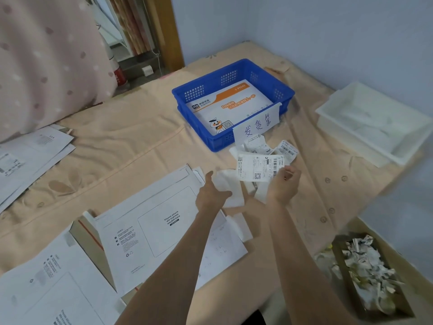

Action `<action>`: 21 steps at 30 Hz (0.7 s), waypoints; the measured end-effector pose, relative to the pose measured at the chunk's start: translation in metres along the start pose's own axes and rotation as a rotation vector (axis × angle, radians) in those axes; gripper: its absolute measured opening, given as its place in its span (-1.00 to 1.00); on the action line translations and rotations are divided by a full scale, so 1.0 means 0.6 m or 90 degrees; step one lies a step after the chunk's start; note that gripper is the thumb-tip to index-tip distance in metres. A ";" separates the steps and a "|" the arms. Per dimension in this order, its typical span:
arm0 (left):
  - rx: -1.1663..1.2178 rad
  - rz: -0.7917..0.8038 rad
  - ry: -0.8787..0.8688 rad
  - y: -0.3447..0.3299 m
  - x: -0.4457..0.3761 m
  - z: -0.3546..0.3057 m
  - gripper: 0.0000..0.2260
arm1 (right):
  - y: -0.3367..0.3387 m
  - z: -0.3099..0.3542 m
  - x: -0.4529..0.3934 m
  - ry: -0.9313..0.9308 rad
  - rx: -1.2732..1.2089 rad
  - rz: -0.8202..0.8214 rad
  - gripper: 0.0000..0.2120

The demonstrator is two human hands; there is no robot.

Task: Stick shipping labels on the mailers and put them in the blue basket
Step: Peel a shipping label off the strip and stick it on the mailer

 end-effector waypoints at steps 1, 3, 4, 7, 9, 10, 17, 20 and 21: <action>0.006 -0.005 -0.013 0.004 -0.001 -0.004 -0.32 | -0.002 0.001 0.000 -0.002 0.000 0.010 -0.83; 0.058 -0.003 -0.031 0.010 -0.004 -0.014 -0.47 | -0.007 -0.001 0.001 -0.008 -0.002 0.034 -0.84; 0.116 -0.001 -0.036 0.013 -0.005 -0.018 -0.58 | -0.010 -0.003 0.004 -0.013 0.002 0.049 -0.84; 0.344 -0.023 -0.024 0.032 -0.007 -0.027 -0.92 | -0.022 -0.006 0.016 -0.004 0.041 0.104 -0.86; 0.424 -0.019 0.000 0.041 -0.009 -0.028 -0.88 | -0.032 -0.008 0.023 0.012 0.046 0.138 -0.89; 0.424 -0.015 0.005 0.044 -0.010 -0.027 -0.85 | -0.037 -0.010 0.026 0.012 0.042 0.148 -0.92; 0.396 -0.028 0.028 0.044 -0.017 0.000 -0.85 | -0.061 -0.018 0.039 0.115 0.267 0.235 -0.70; 0.404 -0.056 0.048 0.044 -0.016 0.005 -0.86 | -0.067 -0.011 0.060 0.253 0.459 0.277 -0.38; 0.420 -0.054 0.053 0.043 -0.014 0.005 -0.87 | -0.072 -0.005 0.072 0.310 0.422 0.288 -0.43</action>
Point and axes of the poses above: each hand's wrist, its own x-axis away from the middle knuckle, its own y-axis out of the back of the hand, z = x × y, the point moved 5 cm from there along -x, towards the middle knuckle, and after that the axes turned 8 degrees about -x, right-handed, at the moved point
